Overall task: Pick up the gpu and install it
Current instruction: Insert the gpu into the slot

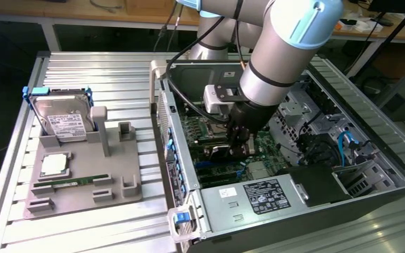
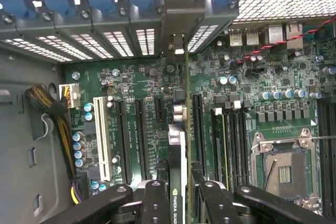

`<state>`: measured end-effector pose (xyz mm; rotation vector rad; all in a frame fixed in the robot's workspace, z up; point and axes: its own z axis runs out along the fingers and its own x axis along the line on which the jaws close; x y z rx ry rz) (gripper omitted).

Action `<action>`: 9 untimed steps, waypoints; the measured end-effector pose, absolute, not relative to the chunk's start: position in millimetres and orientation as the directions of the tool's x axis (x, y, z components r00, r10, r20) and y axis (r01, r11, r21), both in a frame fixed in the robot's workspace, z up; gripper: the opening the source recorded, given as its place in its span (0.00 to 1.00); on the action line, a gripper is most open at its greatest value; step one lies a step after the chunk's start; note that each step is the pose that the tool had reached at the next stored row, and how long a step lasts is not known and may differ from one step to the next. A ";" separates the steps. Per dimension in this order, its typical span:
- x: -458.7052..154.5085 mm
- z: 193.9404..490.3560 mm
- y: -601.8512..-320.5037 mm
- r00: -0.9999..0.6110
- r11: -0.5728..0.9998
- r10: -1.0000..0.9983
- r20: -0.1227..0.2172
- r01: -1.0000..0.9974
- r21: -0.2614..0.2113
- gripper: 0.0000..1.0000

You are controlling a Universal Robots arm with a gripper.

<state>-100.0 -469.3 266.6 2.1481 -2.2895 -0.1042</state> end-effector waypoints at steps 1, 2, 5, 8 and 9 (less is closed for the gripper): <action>-100.0 266.6 -469.3 -0.055 0.053 -0.997 -0.045 -0.997 0.049 0.27; -100.0 266.6 -469.2 -0.048 0.046 -0.998 -0.045 -0.998 0.049 0.27; -99.5 266.7 -469.2 -0.032 0.030 -0.998 -0.045 -0.998 0.049 0.27; -98.1 266.7 -468.9 -0.030 0.028 -0.999 -0.045 -0.998 0.049 0.27; -96.9 266.7 -468.5 -0.030 0.028 -0.999 -0.045 -0.998 0.049 0.27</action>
